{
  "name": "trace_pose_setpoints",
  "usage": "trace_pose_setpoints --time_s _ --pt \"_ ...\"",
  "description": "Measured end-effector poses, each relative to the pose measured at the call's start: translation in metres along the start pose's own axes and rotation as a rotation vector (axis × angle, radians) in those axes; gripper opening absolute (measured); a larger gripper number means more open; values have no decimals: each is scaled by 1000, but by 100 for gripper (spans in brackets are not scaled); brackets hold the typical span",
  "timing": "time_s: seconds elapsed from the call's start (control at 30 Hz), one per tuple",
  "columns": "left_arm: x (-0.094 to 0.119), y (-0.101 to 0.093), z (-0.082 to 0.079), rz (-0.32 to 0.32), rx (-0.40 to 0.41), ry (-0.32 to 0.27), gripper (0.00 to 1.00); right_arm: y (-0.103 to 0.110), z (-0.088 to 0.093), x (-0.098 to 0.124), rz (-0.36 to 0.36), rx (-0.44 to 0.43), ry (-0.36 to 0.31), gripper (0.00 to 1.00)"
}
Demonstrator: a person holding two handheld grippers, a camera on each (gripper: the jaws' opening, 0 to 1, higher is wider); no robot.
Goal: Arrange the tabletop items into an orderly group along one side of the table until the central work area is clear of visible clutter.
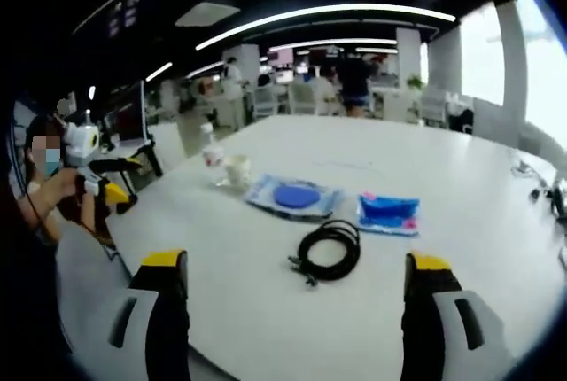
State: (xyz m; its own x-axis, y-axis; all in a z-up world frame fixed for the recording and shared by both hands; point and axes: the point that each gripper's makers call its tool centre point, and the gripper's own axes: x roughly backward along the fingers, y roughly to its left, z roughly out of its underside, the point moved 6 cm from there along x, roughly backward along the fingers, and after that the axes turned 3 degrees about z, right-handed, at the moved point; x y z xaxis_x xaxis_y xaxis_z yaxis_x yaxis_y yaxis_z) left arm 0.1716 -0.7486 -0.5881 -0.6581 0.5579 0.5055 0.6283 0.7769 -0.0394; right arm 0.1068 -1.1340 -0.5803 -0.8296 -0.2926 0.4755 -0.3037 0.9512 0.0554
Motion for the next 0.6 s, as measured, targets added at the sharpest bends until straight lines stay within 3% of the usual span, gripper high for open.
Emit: trace_pose_setpoints --time_s 0.2,0.33,0.6 --pt "3 -8 3 1 4 -7 99 -4 9 2 18 23 -22 100" --pt "5 -9 7 -4 14 -17 99 -3 14 2 30 -7 -34 100" --pt "10 -7 14 -42 39 -22 99 -1 21 2 32 6 -3 100"
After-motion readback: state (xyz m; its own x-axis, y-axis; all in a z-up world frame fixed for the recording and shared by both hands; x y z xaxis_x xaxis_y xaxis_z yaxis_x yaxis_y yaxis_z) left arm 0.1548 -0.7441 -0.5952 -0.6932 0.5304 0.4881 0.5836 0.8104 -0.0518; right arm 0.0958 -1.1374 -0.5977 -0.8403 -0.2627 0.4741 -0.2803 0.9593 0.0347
